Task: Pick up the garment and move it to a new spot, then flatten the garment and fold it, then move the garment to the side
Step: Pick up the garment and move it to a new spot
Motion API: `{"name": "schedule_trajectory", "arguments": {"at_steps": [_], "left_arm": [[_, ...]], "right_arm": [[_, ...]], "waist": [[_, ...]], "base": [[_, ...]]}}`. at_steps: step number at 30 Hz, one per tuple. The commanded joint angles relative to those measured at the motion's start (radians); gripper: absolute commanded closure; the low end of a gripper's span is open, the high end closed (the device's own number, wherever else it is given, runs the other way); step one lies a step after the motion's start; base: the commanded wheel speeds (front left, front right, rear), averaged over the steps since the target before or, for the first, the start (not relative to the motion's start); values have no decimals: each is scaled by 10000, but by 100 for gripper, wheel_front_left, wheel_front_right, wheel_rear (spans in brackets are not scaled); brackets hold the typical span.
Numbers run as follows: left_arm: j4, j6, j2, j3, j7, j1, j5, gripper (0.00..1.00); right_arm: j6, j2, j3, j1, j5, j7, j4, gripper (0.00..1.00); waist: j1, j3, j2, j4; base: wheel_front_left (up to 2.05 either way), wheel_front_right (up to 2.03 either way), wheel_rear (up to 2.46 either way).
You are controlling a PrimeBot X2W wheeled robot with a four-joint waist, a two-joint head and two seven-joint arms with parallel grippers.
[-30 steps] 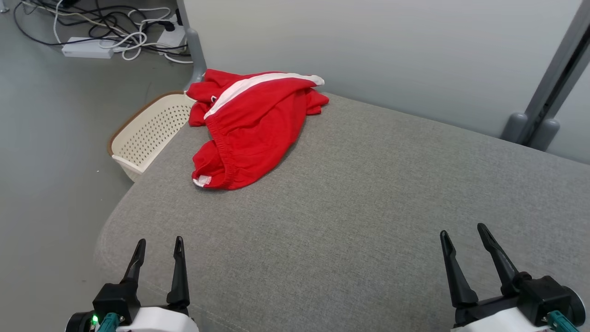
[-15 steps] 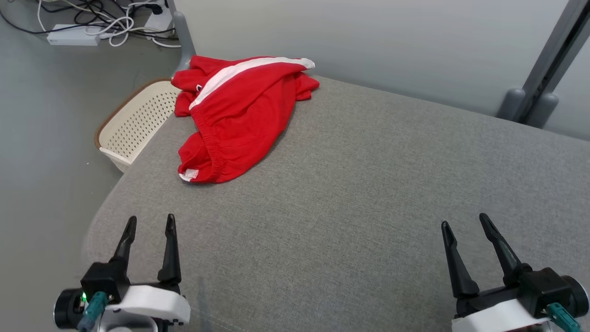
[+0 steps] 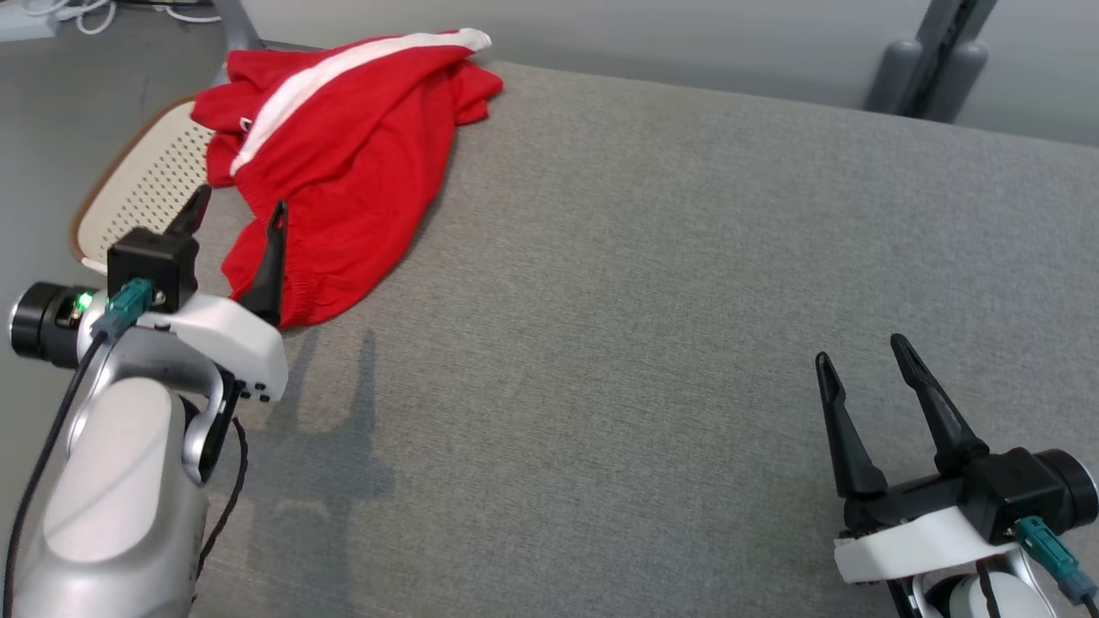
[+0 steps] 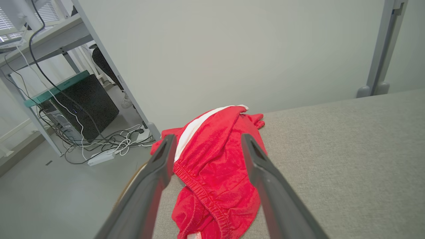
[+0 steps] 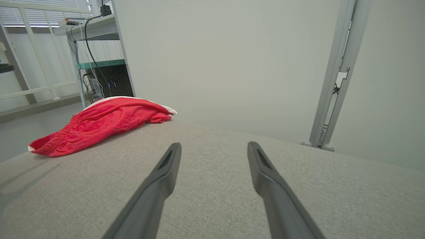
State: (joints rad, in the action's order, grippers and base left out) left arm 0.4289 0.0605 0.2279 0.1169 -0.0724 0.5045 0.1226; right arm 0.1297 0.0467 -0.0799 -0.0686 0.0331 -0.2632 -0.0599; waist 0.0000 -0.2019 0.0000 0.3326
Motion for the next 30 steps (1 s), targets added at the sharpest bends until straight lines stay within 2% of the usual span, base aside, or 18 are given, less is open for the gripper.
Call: {"name": "schedule_trajectory", "arguments": {"at_steps": [1,5,15,19,29,30], "left_arm": [[198,100,7,93,224,491,13,0],[1015,337,54,256,828,1510,186,0],[3380,490,357,573,1474,2872,210,0],[4160,137,655,619,1683,3276,14,0],[5663,-154,1065,497,2400,3608,179,0],[5815,-171,1127,422,2444,3604,260,17]], "right_arm": [[19,69,-7,-197,-85,-25,62,0],[19,66,12,-453,-161,-24,114,0],[19,63,88,-953,-329,-22,419,0],[19,66,78,-1136,-396,-22,583,0],[19,63,5,-1176,-204,-22,618,0],[19,64,-4,-1192,-174,-22,614,0]], "waist": [[0,-615,0,-617],[0,-1175,0,-1193],[0,-2407,0,-2222],[0,-2756,0,-2481],[0,-2874,0,-2796],[0,-2856,0,-2828]], "base": [[0,0,0],[0,0,0],[0,0,0],[0,0,0],[0,0,0],[0,0,0]]}}
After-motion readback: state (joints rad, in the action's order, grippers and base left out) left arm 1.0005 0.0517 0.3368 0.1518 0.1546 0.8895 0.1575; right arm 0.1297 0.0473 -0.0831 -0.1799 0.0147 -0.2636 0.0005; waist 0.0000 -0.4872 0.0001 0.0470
